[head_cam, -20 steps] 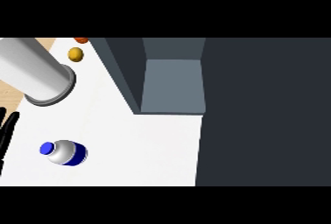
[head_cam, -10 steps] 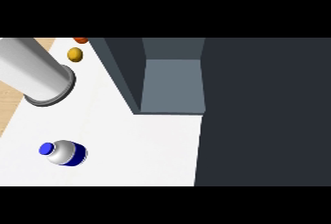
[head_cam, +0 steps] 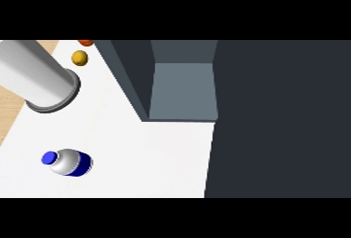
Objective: Pick up the bottled water, place it into the cabinet and close the cabinet
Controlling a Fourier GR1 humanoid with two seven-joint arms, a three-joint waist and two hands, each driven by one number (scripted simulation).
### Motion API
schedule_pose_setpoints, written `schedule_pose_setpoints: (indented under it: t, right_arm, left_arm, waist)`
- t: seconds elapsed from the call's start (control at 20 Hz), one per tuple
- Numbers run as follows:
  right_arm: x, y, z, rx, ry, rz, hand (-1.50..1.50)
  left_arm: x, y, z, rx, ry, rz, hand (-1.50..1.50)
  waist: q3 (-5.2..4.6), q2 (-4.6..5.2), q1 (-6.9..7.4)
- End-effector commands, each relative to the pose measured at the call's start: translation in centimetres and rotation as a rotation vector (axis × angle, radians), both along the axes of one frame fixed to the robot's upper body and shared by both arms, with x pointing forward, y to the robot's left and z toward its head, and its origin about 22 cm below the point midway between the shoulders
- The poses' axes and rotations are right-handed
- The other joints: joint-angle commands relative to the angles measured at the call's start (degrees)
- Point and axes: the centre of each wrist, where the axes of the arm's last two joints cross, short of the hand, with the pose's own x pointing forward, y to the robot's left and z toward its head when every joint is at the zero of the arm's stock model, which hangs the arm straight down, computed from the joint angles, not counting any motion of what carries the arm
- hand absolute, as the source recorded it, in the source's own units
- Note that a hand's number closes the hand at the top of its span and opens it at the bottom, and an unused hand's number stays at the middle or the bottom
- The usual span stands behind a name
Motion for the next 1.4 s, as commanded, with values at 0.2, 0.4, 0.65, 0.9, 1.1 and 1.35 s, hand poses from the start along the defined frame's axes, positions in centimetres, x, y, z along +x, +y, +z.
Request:
schedule_pose_setpoints:
  t: [0.2, 0.4, 0.65, 0.9, 1.1, 1.35]
  right_arm:
    - [-2.5, 0.2, 3.6, 0.028, -0.034, -0.004, -1.5]
    - [-3.0, 0.1, 3.4, 0.049, -0.026, 0.0, -1.5]
    - [-2.9, 1.4, 2.9, 0.056, -0.043, 0.003, -1.5]
    - [-4.1, 1.1, 4.1, 0.045, -0.036, 0.006, -1.5]
    - [-3.4, 1.1, 4.5, 0.031, -0.032, 0.001, -1.5]
    - [-3.6, 1.8, 4.4, 0.043, -0.026, 0.021, -1.5]
  left_arm:
    - [-1.3, -1.5, 2.6, -0.003, -0.089, -0.045, -1.5]
    - [-2.3, -2.2, 2.7, -0.004, -0.056, -0.048, -1.5]
    - [-0.7, -1.1, 2.9, 0.032, -0.104, -0.012, -1.5]
    - [-1.0, -1.1, 1.9, 0.032, -0.089, -0.013, -1.5]
    - [2.2, -0.2, 0.9, 0.023, -0.044, 0.019, -1.5]
    - [3.7, -0.6, -2.1, 0.026, -0.026, 0.04, -1.5]
  waist:
    - [-0.05, 0.04, -0.04]
    - [0.01, -0.05, -0.22]
    - [-0.02, -0.04, -0.74]
    - [-0.07, -0.12, -0.66]
    - [-0.06, 0.22, -1.1]
    - [-0.11, 0.2, -1.53]
